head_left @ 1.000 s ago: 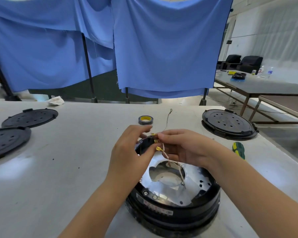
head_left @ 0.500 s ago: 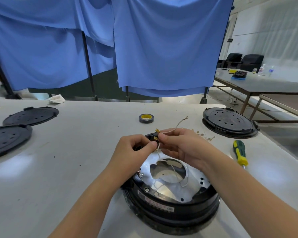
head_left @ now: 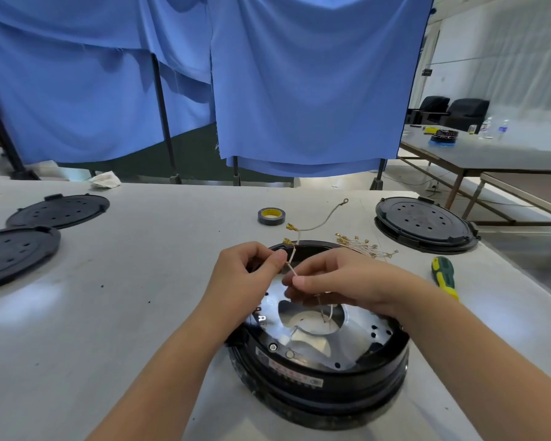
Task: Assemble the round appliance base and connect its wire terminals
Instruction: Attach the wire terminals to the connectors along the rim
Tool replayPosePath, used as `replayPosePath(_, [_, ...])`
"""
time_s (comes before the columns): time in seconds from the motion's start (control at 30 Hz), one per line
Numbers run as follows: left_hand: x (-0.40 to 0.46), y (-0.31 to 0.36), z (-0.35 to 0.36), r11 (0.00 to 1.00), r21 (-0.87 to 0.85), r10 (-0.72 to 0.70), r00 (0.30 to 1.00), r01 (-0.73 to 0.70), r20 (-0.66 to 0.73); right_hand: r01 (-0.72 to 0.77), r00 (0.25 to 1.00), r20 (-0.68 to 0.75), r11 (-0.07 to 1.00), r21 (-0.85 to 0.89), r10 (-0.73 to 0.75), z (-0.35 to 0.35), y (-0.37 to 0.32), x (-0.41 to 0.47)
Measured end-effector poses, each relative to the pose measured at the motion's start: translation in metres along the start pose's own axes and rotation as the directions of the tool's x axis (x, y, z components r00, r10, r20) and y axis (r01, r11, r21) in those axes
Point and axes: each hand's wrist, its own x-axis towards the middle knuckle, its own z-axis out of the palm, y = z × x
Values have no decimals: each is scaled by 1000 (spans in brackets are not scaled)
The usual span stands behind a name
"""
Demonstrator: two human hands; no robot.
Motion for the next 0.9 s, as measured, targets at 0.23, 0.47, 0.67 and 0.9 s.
replayPosePath(0.23, [-2, 0, 3, 999, 37, 2, 999, -1, -35, 28, 994, -98, 992, -125, -41, 10, 0, -2])
replayPosePath(0.47, [-3, -2, 5, 997, 70, 12, 998, -8, -58, -107, 977, -190, 993, -55, 95, 24, -3, 2])
replayPosePath(0.67, [3, -3, 0, 999, 13, -37, 997, 37, -65, -218, 954, -157, 951, 220, 256, 26, -11, 5])
replayPosePath(0.9, [10, -13, 4, 978, -47, -208, 975, 204, -77, -436, 897, 33, 873, 216, 440, 40, -2, 6])
